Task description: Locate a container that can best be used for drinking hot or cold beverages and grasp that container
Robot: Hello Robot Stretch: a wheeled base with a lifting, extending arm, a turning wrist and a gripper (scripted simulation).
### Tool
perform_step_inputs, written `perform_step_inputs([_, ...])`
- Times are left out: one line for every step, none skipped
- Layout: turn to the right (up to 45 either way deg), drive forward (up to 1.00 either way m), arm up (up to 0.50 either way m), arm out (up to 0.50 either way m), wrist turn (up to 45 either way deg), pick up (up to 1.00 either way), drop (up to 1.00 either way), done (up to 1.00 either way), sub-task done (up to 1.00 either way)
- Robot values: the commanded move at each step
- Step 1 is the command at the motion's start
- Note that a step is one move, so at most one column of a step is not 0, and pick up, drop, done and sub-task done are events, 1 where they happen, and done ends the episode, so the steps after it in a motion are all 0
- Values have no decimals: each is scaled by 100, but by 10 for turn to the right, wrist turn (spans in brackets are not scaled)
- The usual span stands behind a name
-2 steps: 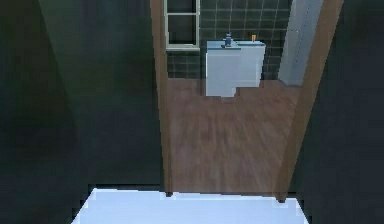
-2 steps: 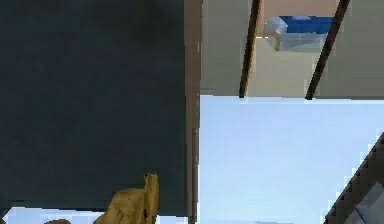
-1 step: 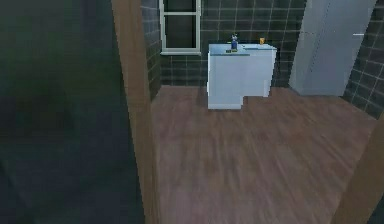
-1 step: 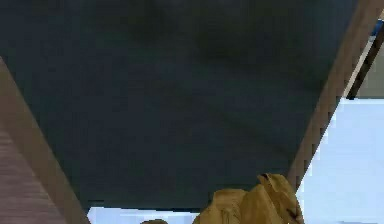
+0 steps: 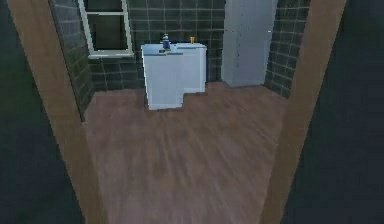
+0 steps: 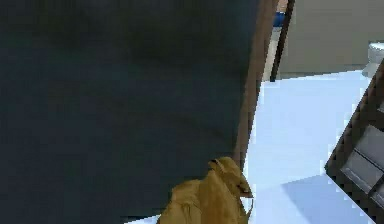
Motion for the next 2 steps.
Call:
perform_step_inputs([0,100,0,0,0,0,0,0,0])
perform_step_inputs([0,100,0,0,0,0,0,0,0])
